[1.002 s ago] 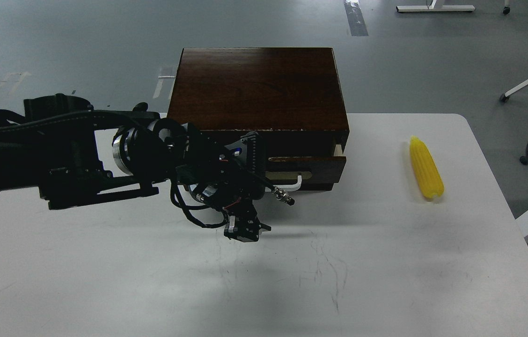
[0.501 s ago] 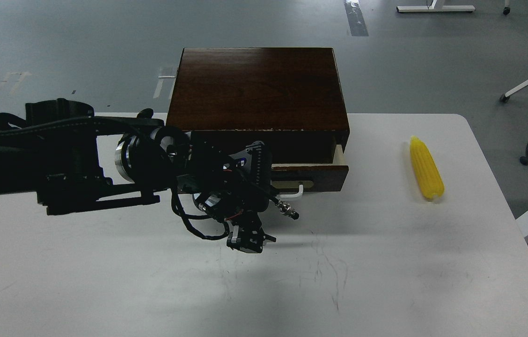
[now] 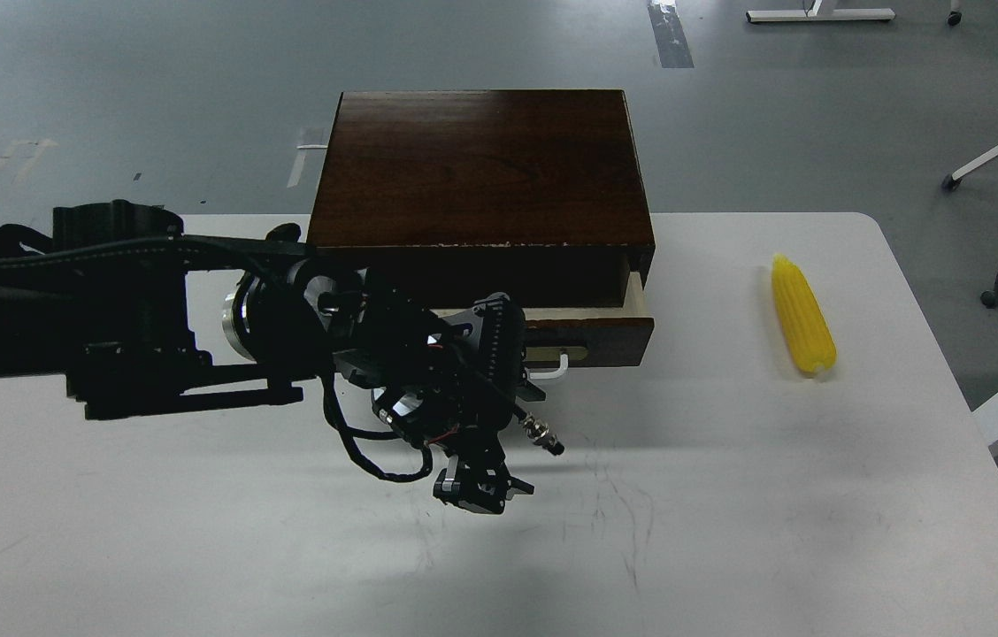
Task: Put corn in drawer with both arms
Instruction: 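Pull the drawer handle toward the robot with the left gripper, then release the handle and lift the left gripper away from the box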
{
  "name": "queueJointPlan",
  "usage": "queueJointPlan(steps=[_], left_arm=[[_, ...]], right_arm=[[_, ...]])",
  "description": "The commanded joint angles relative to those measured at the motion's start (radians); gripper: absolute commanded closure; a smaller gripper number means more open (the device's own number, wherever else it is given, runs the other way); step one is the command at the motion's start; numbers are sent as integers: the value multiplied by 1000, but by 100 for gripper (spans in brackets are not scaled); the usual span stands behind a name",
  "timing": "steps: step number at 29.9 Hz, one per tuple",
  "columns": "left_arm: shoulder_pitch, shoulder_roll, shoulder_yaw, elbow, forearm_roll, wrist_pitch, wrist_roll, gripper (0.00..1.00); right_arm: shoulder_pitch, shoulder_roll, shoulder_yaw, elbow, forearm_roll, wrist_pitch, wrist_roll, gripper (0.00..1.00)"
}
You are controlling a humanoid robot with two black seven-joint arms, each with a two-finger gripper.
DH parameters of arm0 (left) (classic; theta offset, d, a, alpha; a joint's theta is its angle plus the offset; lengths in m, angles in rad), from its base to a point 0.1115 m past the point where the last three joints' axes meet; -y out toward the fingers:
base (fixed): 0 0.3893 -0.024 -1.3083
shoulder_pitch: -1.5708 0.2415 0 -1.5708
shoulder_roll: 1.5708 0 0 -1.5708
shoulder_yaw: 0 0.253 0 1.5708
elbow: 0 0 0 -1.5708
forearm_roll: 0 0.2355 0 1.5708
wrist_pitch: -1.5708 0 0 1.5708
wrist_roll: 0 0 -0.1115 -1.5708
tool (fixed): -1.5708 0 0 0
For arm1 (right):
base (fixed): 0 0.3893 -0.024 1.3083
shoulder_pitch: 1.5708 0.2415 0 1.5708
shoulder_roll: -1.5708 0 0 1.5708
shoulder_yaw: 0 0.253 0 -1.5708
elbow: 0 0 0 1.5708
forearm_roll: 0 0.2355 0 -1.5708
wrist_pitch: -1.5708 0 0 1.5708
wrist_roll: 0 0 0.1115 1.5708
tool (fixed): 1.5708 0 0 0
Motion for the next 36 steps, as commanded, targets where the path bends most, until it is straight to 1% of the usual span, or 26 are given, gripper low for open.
queueJointPlan(steps=[1,6,9,11,12,13,16,18,20,22,24,25,26,28,32,34,35,36], left_arm=[[0,-2,-2,0,0,0,1,10],[-5,2,-7,0,-2,0,-1,9],[-8,8,-25,-11,-20,0,-6,7],[-23,12,-77,-14,-115,0,-1,4],[-23,12,-77,-14,-115,0,-1,4],[-32,18,-112,-14,-184,0,1,3],[-40,65,-214,1,-386,0,4,3],[-40,94,-248,12,-474,0,2,2],[-35,134,-297,70,-620,0,2,2],[-28,166,-370,179,-884,0,-4,2],[-17,179,-398,233,-1043,0,-2,2],[-6,192,-412,292,-1194,0,2,2],[-3,196,-413,323,-1262,0,4,2],[0,199,-413,423,-1457,0,7,2],[26,200,-416,541,-1599,0,-7,2],[61,193,-447,671,-1715,0,-3,2],[69,188,-453,714,-1744,0,-4,2],[84,182,-459,803,-1801,0,-9,2]], right_arm=[[2,1,-2,0,0,0,0,0],[2,1,-2,0,0,0,0,0],[2,1,-2,0,0,0,0,0],[2,1,-3,0,-2,0,0,0],[2,1,-3,0,-2,0,0,0],[2,-1,-5,0,-2,0,-1,0],[0,-16,-11,1,-3,0,-1,0],[0,-30,-21,1,-3,0,-1,0],[0,-44,-60,4,-6,0,-1,0],[16,-57,-150,5,-8,0,0,0],[36,-61,-204,1,-9,0,2,0],[60,-64,-257,-2,-11,0,2,0],[71,-68,-288,-3,-12,0,2,0],[117,-87,-407,-29,-12,0,6,0],[166,-87,-569,-71,-17,0,9,0],[218,-82,-719,-77,-52,0,9,0],[230,-82,-757,-77,-69,0,9,0],[253,-79,-826,-84,-104,0,9,0]])
